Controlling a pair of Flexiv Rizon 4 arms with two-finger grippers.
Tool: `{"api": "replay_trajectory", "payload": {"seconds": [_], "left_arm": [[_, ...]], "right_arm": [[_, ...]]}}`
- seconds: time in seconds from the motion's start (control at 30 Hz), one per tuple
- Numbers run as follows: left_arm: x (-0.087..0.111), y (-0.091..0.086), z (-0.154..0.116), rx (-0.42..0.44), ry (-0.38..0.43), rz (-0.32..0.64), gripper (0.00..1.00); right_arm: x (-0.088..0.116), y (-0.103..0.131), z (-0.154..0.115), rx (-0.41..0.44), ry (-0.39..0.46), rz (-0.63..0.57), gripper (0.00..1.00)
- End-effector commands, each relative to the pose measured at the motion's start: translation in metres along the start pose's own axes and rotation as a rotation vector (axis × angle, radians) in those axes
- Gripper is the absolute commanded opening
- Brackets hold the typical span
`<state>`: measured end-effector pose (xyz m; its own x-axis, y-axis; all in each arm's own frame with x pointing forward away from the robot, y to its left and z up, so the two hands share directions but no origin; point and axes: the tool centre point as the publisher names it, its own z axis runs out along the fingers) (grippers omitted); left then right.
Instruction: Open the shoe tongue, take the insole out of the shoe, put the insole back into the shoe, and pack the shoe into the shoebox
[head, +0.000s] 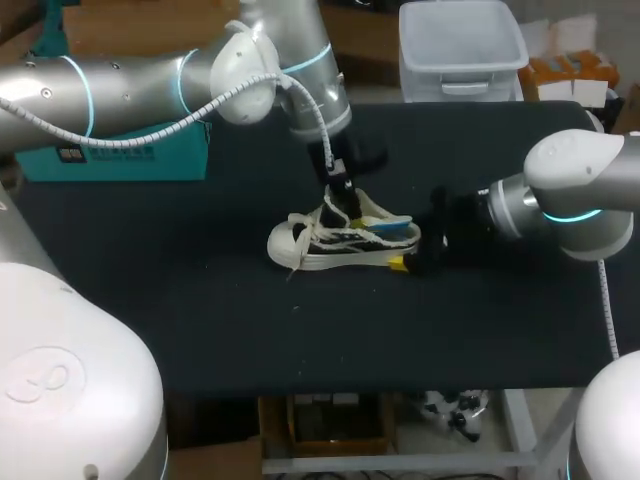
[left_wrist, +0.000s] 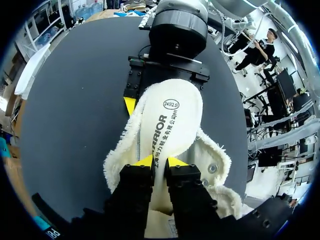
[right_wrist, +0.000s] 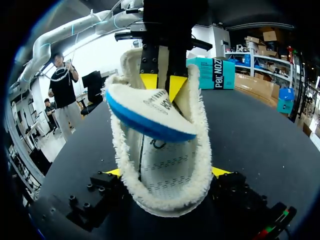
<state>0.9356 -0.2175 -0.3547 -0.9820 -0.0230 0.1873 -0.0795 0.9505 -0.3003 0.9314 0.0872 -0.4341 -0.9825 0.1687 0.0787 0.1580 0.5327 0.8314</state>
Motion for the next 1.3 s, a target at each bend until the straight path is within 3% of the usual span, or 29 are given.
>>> {"api": "replay_trajectory", "payload": {"seconds": [0.03, 0.43, 0.8, 0.83, 0.87, 0.9, 1.17, 1.3], "left_arm": [[0.007, -0.003, -0.006, 0.010, 0.030, 0.021, 0.00], [0.045, -0.026, -0.032, 0.090, 0.142, 0.123, 0.00], [0.082, -0.058, -0.085, 0.228, 0.294, 0.237, 0.00], [0.085, -0.060, -0.089, 0.235, 0.309, 0.248, 0.00], [0.089, -0.063, -0.093, 0.246, 0.321, 0.260, 0.00], [0.091, -0.064, -0.097, 0.255, 0.332, 0.268, 0.00], [0.098, -0.066, -0.125, 0.318, 0.478, 0.343, 0.00], [0.101, -0.065, -0.138, 0.331, 0.557, 0.387, 0.00]], "right_arm": [[0.000, -0.006, 0.005, -0.002, 0.003, 0.001, 0.00], [0.000, -0.006, 0.005, -0.002, 0.003, 0.001, 0.00], [0.001, -0.006, 0.002, -0.002, 0.004, -0.001, 0.00], [0.002, -0.006, -0.001, -0.002, 0.003, -0.001, 0.08], [0.003, -0.007, -0.005, 0.000, -0.003, 0.006, 0.80], [0.004, -0.008, -0.008, 0.001, -0.004, 0.008, 1.00], [0.011, -0.008, -0.046, 0.070, -0.046, 0.066, 1.00], [0.010, 0.000, -0.065, 0.151, -0.045, 0.107, 1.00]]}}
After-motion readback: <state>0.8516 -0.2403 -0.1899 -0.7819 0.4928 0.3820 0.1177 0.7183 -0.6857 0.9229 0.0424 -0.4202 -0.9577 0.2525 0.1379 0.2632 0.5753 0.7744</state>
